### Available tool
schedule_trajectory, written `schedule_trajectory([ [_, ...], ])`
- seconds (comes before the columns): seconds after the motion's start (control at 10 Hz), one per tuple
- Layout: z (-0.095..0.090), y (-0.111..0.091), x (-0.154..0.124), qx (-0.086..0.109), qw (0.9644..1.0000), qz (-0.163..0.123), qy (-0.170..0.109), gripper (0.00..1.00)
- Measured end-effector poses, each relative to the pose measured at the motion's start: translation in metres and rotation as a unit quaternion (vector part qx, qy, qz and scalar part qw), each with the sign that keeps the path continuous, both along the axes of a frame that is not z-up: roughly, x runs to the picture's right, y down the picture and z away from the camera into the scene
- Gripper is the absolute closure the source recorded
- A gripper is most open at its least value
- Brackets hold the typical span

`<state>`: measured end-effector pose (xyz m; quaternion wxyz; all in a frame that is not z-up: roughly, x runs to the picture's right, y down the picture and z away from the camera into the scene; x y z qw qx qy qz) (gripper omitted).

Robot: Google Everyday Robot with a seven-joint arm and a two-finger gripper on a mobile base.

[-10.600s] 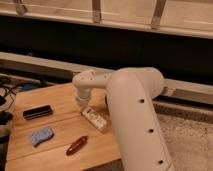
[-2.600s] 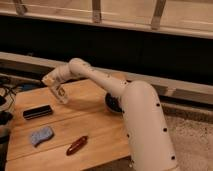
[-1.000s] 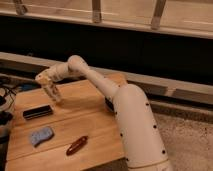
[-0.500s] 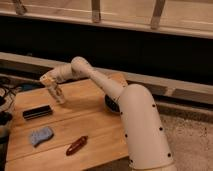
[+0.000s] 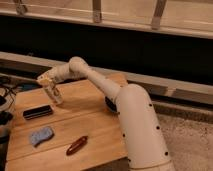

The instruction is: Stand the bottle upright

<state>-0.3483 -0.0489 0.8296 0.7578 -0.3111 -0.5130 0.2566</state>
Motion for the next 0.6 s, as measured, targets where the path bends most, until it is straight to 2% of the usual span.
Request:
schedule_trajectory([
  [0.3,-0.002,-0.002,-0.013,0.006,0.9998,-0.009,-0.014,0.93],
  [0.4,-0.004,-0.002,-0.019,0.008,0.9997,-0.012,-0.019,0.99],
  [0.6,-0.004,-0.004,-0.016,0.009,0.9997,-0.011,-0.021,0.99],
])
